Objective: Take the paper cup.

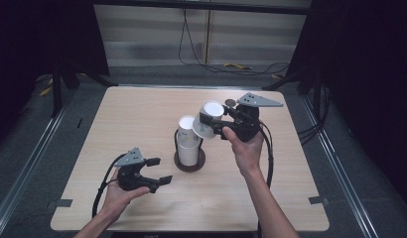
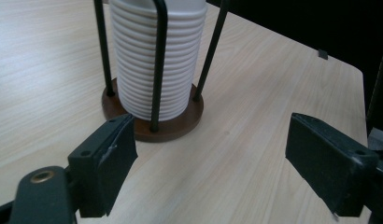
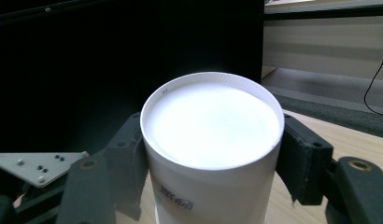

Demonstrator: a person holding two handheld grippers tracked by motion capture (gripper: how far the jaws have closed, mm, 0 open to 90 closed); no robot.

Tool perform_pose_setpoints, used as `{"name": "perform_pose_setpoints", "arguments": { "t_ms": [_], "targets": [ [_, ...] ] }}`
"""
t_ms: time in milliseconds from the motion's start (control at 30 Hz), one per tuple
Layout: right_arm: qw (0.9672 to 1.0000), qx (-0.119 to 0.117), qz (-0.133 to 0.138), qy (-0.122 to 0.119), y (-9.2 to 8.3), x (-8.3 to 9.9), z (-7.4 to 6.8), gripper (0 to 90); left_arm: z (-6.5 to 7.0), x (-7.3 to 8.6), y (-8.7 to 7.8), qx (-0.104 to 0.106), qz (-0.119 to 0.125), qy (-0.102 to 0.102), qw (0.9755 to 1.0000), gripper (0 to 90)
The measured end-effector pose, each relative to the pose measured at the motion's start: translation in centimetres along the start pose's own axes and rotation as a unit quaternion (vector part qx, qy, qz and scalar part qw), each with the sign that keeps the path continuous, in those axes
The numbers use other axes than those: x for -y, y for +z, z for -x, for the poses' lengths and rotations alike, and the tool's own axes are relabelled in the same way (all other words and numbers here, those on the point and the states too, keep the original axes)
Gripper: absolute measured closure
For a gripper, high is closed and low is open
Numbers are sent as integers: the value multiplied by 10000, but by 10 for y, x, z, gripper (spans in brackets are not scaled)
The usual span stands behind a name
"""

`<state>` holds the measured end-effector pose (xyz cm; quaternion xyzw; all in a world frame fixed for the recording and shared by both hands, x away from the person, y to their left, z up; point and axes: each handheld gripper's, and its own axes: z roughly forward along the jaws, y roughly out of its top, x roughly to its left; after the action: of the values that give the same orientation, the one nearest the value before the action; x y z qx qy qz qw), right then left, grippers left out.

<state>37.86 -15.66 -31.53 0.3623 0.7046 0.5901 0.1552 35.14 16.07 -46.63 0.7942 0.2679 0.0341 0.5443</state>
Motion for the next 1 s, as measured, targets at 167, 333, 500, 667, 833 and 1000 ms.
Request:
{"name": "perform_pose_setpoints", "arguments": {
  "t_ms": [167, 333, 500, 667, 833, 1000],
  "targets": [
    [9999, -7, -94, -38, -10, 7, -3, 342, 8, -15, 8, 139, 88, 245, 9996, 164],
    [9998, -49, -196, 1, -19, 19, -3, 343, 18, -30, 19, 356, 126, 433, 9983, 163],
    [9996, -110, -235, 145, -23, 30, -3, 343, 24, -41, 26, 377, 228, 468, 9979, 163],
    [9990, -260, -339, 141, -21, 39, -6, 345, 28, -46, 31, 488, 295, 496, 9971, 159],
    [9981, -356, -492, 128, -18, 49, -6, 346, 31, -43, 30, 536, 339, 492, 9968, 159],
    [9966, -512, -605, 203, -12, 65, -7, 347, 30, -37, 31, 518, 325, 427, 9972, 159]
  ]
}}
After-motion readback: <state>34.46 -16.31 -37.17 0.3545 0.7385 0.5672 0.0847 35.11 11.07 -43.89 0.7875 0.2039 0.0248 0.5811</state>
